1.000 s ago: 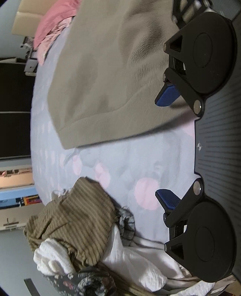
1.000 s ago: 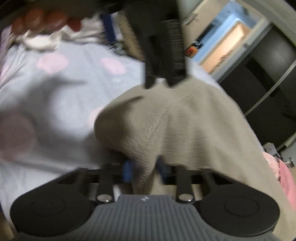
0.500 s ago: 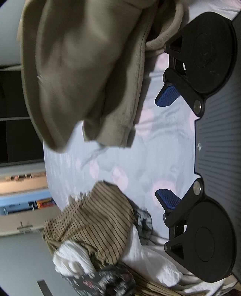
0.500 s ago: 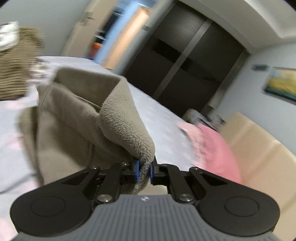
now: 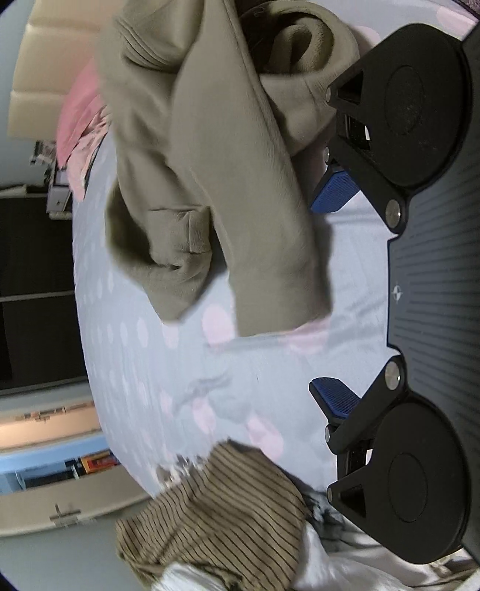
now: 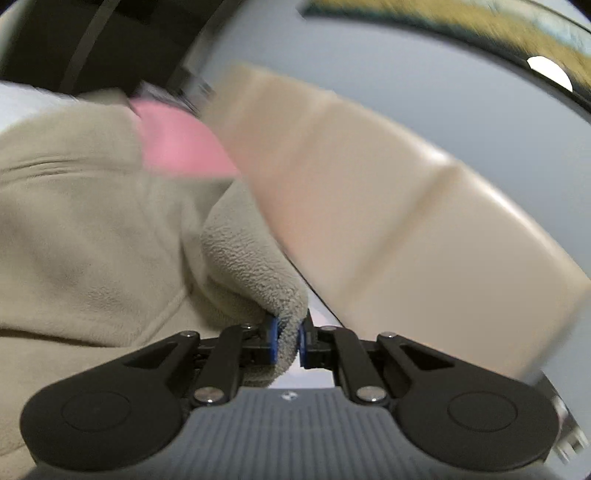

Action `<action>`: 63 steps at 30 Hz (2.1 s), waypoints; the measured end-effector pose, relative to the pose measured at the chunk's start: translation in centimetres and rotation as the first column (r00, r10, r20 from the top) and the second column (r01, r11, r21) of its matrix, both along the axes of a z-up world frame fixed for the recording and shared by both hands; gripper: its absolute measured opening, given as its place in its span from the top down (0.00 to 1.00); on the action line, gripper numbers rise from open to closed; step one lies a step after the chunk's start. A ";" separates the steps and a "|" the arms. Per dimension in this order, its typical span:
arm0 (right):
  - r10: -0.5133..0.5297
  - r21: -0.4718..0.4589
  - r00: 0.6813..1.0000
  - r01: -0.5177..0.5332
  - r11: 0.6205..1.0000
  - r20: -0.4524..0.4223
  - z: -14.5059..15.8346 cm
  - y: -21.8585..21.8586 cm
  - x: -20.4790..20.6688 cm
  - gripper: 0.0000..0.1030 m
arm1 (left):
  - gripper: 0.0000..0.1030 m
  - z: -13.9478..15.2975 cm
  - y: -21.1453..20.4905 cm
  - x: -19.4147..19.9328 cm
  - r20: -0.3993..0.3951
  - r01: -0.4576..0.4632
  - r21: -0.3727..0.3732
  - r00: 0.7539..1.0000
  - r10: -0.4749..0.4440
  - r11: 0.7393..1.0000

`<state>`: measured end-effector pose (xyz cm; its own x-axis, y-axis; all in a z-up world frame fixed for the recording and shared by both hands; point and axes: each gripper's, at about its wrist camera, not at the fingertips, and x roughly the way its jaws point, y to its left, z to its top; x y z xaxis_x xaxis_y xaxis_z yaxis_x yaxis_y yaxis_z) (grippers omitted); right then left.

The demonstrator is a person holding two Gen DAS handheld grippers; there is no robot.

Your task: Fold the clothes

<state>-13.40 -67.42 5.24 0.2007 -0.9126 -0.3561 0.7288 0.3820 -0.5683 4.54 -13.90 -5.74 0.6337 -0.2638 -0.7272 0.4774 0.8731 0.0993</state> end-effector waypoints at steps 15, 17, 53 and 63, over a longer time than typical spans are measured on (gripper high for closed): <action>0.183 0.233 0.973 -0.211 0.949 0.138 -1.7 5.8 -2.3 0.55 | 0.05 -2.8 -9.6 -2.2 -0.193 0.190 -0.173 0.956 -0.223 0.966; 0.309 0.264 0.932 -0.351 0.898 0.190 -1.5 8.3 -2.2 0.53 | 0.05 -3.7 -11.1 -2.3 -0.210 0.186 -0.152 0.953 -0.216 0.971; 0.772 0.084 0.627 -0.779 0.622 0.103 4.3 22.4 -0.5 0.82 | 0.91 14.1 1.8 1.6 0.238 0.024 -0.134 0.971 0.009 0.991; 0.878 0.220 0.435 -0.893 0.392 0.200 5.9 28.8 -1.0 0.83 | 0.91 16.7 12.1 5.1 0.335 -0.253 -0.068 0.905 0.261 0.965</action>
<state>-14.43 -38.64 11.14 0.8618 -0.0839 -0.5002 -0.0895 0.9456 -0.3128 9.69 -1.77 10.96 0.8885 -0.0723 -0.4532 0.1773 0.9649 0.1938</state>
